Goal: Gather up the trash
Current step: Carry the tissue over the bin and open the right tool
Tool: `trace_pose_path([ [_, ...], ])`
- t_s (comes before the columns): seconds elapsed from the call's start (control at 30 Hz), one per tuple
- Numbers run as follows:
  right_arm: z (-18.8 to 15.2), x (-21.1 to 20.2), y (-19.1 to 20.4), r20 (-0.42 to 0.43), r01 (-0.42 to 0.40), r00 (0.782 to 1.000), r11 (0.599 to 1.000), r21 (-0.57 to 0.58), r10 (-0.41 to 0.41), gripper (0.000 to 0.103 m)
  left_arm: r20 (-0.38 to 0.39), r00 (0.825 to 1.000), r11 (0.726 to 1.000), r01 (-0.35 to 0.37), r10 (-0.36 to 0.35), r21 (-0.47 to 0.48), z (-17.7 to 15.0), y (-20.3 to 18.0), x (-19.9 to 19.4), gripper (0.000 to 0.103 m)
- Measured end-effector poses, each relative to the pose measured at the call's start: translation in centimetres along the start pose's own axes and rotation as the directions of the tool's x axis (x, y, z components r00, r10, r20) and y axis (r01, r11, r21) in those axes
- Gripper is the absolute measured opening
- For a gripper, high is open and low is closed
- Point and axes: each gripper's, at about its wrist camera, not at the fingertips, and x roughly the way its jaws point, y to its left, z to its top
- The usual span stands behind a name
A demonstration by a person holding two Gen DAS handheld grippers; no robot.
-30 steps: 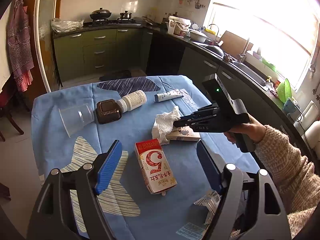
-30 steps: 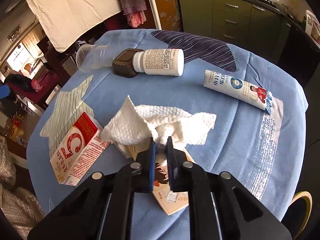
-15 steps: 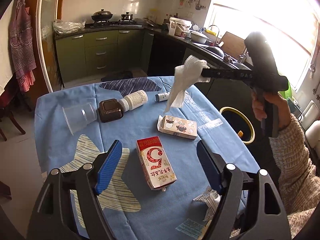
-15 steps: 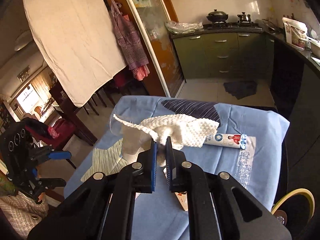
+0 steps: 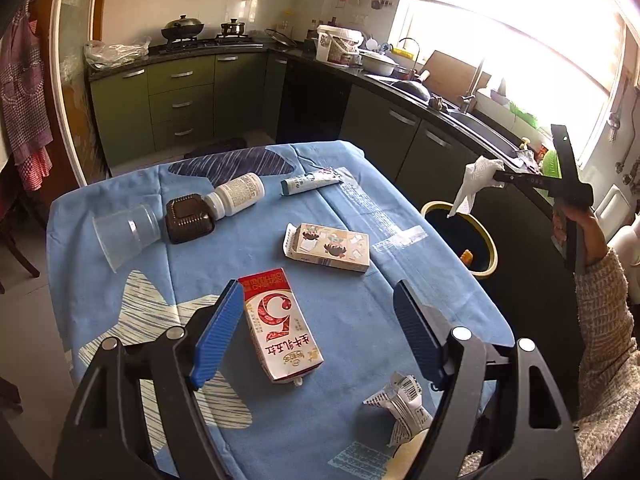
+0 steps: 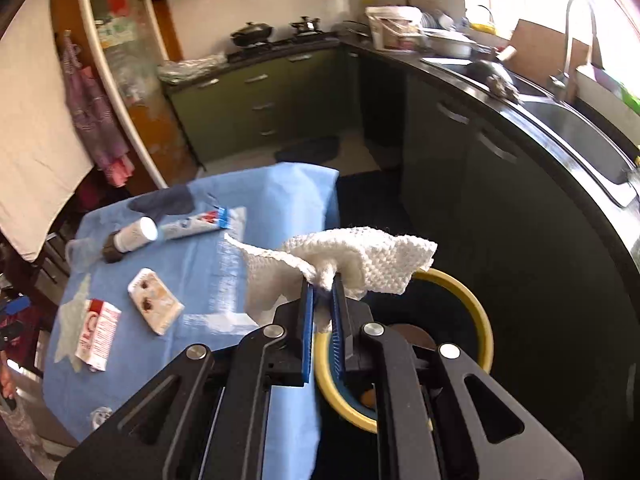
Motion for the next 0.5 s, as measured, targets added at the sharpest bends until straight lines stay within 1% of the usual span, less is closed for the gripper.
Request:
trace_pose_path([
  [0.07, -0.9, 1.3, -2.7, -0.024, 0.067, 0.998, 0.997, 0.043, -0.066, 0.01, -0.006, 1.0, 1.0, 0.004, -0.004, 0.011, 0.1, -0.6, 0.4, 0.073],
  [0.17, -1.9, 4.0, -6.0, -0.07, 0.138, 0.989, 0.985, 0.104, -0.131, 0.012, -0.013, 1.0, 1.0, 0.006, -0.006, 0.022, 0.2, -1.3, 0.6, 0.073],
  [0.2, -2.2, 5.0, -6.7, -0.089, 0.155, 0.985, 0.982, 0.11, -0.146, 0.015, -0.015, 1.0, 1.0, 0.004, -0.004, 0.026, 0.2, -1.4, 0.6, 0.073],
  [0.23, -2.6, 6.0, -7.5, -0.109, 0.173, 0.981, 0.978, 0.114, -0.161, 0.027, -0.017, 1.0, 1.0, 0.0, 0.0, 0.03, 0.3, -1.6, 0.6, 0.073],
  [0.27, -2.9, 6.9, -8.1, -0.13, 0.189, 0.976, 0.975, 0.117, -0.174, 0.035, -0.019, 1.0, 0.999, -0.004, 0.005, 0.032, 0.3, -1.6, 0.6, 0.073],
  [0.3, -3.3, 7.7, -8.6, -0.146, 0.195, 0.973, 0.973, 0.121, -0.177, 0.041, -0.022, 1.0, 0.999, -0.01, 0.011, 0.031, 0.4, -1.6, 0.6, 0.073],
  [0.37, -3.7, 8.3, -9.1, -0.159, 0.189, 0.973, 0.973, 0.135, -0.167, 0.04, -0.027, 0.999, 0.999, -0.021, 0.021, 0.029, 0.5, -1.5, 0.6, 0.075],
  [0.5, -4.1, 7.6, -8.8, -0.138, 0.153, 0.981, 0.979, 0.132, -0.135, 0.041, -0.048, 0.998, 0.999, -0.044, 0.045, 0.023, 0.5, -1.2, 1.3, 0.077],
])
